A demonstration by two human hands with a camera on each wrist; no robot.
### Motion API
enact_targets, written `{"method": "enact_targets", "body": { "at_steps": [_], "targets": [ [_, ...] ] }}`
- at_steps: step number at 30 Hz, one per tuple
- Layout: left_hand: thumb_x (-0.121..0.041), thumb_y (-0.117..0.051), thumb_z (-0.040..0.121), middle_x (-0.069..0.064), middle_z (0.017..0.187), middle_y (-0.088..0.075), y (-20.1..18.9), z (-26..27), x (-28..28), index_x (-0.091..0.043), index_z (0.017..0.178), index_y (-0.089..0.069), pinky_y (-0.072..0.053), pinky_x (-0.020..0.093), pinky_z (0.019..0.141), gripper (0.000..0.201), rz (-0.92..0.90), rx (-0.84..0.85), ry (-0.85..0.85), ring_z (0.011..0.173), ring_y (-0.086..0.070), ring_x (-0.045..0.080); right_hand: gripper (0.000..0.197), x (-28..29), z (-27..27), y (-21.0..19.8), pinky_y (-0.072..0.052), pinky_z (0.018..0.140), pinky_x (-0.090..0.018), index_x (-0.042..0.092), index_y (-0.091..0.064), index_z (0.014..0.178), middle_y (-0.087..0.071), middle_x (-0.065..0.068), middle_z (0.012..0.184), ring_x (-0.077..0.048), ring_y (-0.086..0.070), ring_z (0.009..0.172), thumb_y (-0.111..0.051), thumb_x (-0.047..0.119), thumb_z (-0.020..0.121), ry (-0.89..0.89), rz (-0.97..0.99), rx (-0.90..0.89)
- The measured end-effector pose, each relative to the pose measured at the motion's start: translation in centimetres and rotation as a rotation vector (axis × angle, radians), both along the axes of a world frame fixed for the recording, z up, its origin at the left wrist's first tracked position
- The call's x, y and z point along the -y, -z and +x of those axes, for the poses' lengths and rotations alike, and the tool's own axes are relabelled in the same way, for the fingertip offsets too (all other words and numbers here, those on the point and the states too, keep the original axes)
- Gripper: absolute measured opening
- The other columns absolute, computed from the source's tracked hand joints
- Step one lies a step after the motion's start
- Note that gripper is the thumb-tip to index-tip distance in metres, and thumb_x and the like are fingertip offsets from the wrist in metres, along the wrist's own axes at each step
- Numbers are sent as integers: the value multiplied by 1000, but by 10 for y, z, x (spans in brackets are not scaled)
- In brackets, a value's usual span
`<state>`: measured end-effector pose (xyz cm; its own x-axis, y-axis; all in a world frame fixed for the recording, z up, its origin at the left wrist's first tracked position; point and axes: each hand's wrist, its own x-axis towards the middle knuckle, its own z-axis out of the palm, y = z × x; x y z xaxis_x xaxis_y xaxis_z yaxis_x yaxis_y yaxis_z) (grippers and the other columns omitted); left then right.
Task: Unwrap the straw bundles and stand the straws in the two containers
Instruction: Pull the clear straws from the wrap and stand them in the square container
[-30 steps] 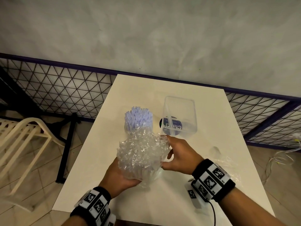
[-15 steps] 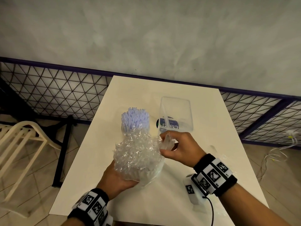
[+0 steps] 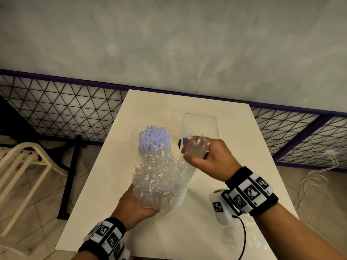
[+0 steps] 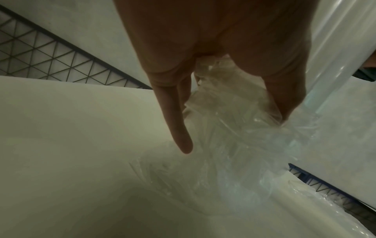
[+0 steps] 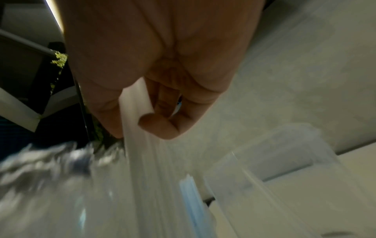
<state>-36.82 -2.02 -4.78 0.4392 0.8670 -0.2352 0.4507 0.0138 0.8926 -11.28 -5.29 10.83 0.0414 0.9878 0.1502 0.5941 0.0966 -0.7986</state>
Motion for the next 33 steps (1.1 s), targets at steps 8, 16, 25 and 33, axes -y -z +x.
{"method": "enact_targets", "body": {
  "at_steps": [8, 16, 25, 33],
  "targets": [
    [-77, -81, 28, -21, 100, -72, 10, -4, -2, -23, 110, -67, -49, 14, 89, 100, -33, -17, -2, 97, -65, -7, 9, -19, 26, -117, -51, 48, -27, 8, -72, 94, -75, -12, 89, -21, -68, 68, -73, 7, 85, 58, 189, -66],
    [-60, -92, 31, -7, 100, -76, 9, -5, -1, -20, 112, -65, -55, 38, 91, 95, -113, 39, -19, 95, -72, 9, 20, -82, 59, -134, -55, 55, -26, 9, -70, 102, -73, -7, 96, -13, -70, 72, -74, 18, 84, 140, 177, 136],
    [-52, -91, 39, -15, 102, -73, 4, -3, 0, -29, 114, -62, -55, 39, 92, 84, -73, 37, 4, 96, -70, 5, 96, -132, 71, -16, -54, 61, -21, 16, -40, 144, -54, -2, 137, -8, -69, 70, -88, 43, 65, 178, -477, 359],
    [-68, -88, 29, -18, 104, -72, 7, -2, -1, -30, 116, -60, -52, 33, 93, 99, -53, 31, -3, 99, -68, 3, 38, -106, 63, -41, -52, 86, -28, 19, -61, 123, -65, 0, 119, -13, -62, 91, -66, 6, 87, 72, -138, 420]
  ]
}}
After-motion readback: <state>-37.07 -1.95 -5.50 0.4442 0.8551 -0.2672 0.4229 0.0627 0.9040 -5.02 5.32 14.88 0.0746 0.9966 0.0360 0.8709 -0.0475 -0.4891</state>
